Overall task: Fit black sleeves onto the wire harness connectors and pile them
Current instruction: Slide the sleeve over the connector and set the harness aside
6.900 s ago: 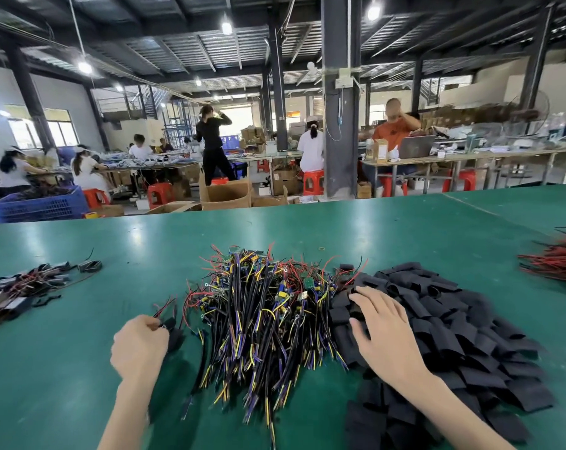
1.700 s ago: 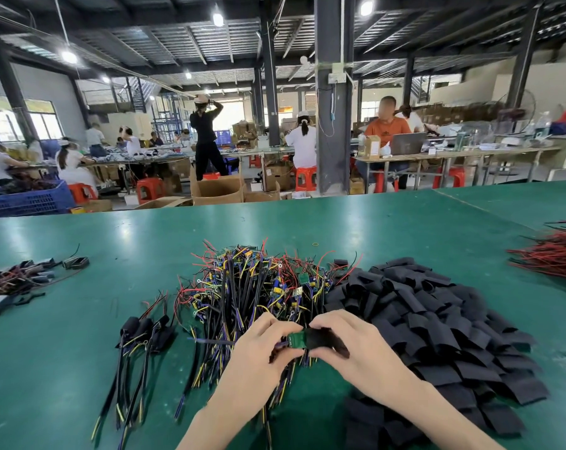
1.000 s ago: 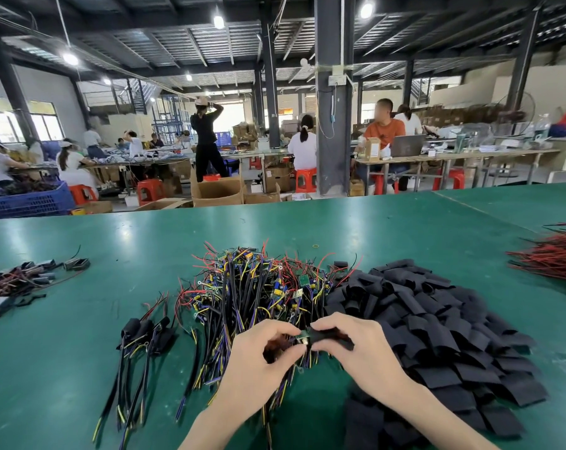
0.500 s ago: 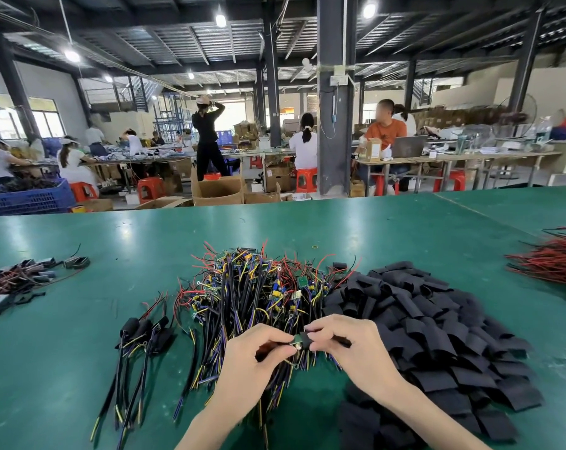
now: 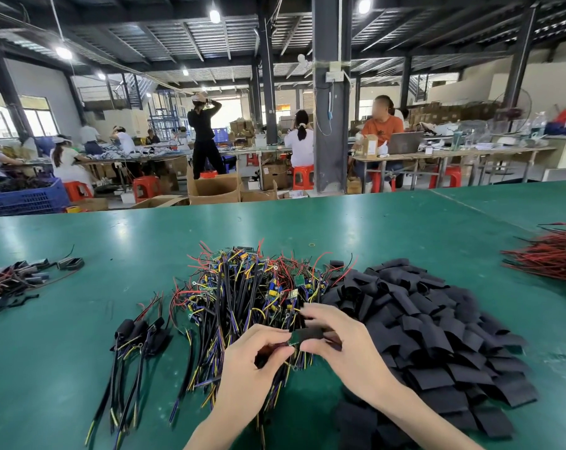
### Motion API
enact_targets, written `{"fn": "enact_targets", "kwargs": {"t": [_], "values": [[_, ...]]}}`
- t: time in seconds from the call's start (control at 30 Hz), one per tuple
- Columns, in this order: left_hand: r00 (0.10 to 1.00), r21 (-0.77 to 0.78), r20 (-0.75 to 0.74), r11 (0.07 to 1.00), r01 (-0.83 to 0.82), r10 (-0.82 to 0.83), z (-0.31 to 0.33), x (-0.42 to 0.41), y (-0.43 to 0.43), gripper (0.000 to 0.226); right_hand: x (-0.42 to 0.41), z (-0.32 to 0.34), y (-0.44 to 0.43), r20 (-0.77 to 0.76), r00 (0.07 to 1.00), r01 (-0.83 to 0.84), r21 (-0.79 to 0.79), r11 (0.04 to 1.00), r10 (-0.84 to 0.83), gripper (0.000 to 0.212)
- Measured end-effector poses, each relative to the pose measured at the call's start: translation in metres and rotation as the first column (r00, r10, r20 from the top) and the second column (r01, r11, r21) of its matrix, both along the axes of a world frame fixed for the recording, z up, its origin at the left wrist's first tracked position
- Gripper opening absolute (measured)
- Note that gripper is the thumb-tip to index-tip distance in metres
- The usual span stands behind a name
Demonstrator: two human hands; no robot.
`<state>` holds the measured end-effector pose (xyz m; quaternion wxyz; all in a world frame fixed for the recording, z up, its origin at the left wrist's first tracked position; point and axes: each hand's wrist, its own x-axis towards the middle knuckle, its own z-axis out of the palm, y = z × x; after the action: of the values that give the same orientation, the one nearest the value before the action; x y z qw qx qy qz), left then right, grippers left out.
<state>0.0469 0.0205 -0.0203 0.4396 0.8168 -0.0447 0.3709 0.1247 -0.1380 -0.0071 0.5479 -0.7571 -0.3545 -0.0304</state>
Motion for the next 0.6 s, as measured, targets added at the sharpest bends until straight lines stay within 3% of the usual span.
{"fn": "enact_targets", "kwargs": {"t": [0.07, 0.13, 0.27, 0.33, 0.43, 0.5, 0.6], "values": [[1.000, 0.009, 0.008, 1.000, -0.016, 0.016, 0.0001, -0.0003, -0.0003, 0.033, 0.0019, 0.0003, 0.0004, -0.025, 0.996, 0.083, -0.194, 0.977, -0.090, 0.043], [0.999, -0.024, -0.023, 0.999, -0.036, 0.036, 0.0002, -0.0014, -0.0009, 0.038, 0.0030, -0.0018, 0.0003, 0.057, 0.991, 0.132, -0.324, 0.937, -0.120, 0.021], [0.986, -0.154, -0.167, 0.987, -0.051, 0.025, 0.0006, -0.0009, -0.0001, 0.035, 0.0001, -0.0010, -0.0020, 0.136, 0.989, 0.086, -0.283, 0.955, -0.048, 0.022], [0.973, -0.157, -0.228, 0.985, -0.067, 0.029, 0.0024, -0.0002, 0.0008, 0.026, 0.0009, 0.0015, -0.0039, 0.258, 0.965, 0.144, -0.352, 0.925, -0.052, 0.010], [0.970, -0.094, -0.241, 0.995, -0.042, 0.018, 0.0043, -0.0008, 0.0008, 0.024, 0.0037, -0.0007, -0.0050, 0.494, 0.870, 0.327, -0.567, 0.756, -0.006, 0.065], [0.973, -0.066, -0.232, 0.997, -0.032, 0.016, 0.0045, -0.0016, -0.0001, 0.026, 0.0049, -0.0008, -0.0075, 0.533, 0.846, 0.370, -0.618, 0.694, 0.023, 0.066], [0.981, -0.015, -0.193, 0.999, -0.034, 0.030, 0.0016, -0.0008, 0.0002, 0.030, 0.0050, -0.0039, -0.0063, 0.481, 0.875, 0.309, -0.631, 0.712, 0.046, 0.055]]}}
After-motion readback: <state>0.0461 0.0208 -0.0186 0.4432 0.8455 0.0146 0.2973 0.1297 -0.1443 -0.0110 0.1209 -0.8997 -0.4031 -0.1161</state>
